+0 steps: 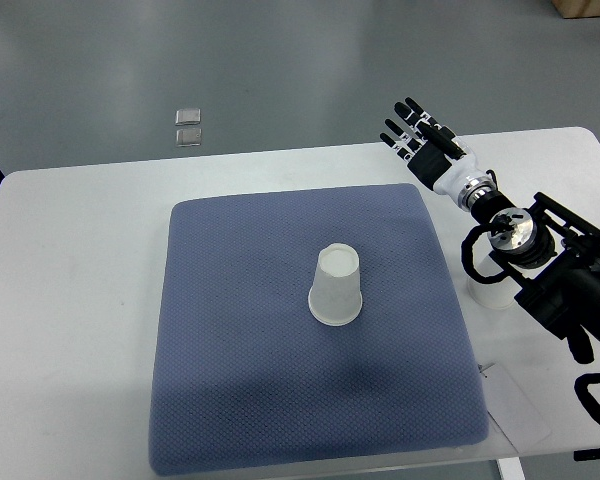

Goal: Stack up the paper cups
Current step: 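Raise the right hand up from its rest pose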

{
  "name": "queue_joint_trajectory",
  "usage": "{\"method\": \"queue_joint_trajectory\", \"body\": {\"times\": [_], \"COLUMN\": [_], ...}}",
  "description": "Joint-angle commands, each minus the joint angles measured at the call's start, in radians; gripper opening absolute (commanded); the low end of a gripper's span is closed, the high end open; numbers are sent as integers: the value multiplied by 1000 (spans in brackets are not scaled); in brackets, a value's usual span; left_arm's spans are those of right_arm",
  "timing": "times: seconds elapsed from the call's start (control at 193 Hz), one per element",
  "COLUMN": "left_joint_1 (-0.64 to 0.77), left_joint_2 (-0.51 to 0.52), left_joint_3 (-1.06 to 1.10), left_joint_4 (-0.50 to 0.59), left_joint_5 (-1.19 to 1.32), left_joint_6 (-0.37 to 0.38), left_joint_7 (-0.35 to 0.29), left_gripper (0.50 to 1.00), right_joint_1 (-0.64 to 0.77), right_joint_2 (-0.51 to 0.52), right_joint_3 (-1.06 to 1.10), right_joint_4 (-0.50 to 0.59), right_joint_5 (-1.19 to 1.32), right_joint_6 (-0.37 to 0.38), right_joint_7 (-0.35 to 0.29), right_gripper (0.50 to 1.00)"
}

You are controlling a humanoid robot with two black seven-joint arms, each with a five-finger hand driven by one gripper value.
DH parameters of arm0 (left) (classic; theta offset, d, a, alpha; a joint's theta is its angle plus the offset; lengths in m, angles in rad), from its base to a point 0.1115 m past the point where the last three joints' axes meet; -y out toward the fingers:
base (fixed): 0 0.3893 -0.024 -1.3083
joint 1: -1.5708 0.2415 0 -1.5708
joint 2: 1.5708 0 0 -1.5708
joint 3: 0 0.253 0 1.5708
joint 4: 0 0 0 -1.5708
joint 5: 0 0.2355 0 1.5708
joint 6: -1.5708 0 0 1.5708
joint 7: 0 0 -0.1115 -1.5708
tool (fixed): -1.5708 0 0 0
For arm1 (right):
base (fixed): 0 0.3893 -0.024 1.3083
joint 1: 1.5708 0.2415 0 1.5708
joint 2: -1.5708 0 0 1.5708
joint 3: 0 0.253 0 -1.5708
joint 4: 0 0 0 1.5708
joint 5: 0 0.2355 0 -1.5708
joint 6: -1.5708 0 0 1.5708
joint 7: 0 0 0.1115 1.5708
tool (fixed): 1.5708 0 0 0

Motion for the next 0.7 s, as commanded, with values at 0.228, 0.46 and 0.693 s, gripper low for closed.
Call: {"method": "queue_joint_trajectory", "body": {"times": [0.228, 0.46, 0.693], "left_joint_1": [1, 0, 0], "left_joint_2": [0, 0, 0], "left_joint_3": [0, 0, 0], "left_joint_4": [-3, 2, -1], "left_joint_5": [0, 0, 0], "left_joint_6": [0, 0, 0], "left_joint_7": [0, 0, 0], "left_gripper": [1000, 1000, 1000], "right_joint_1": [2, 12, 83], "right_joint_2": [-3, -14, -92], "right_joint_3": [-1, -35, -126], "right_joint_4": [2, 7, 37], "right_joint_5": [0, -6, -156], "right_joint_6": [0, 5, 29], "right_joint_7": [0, -2, -54], "right_gripper": [921, 921, 919]}}
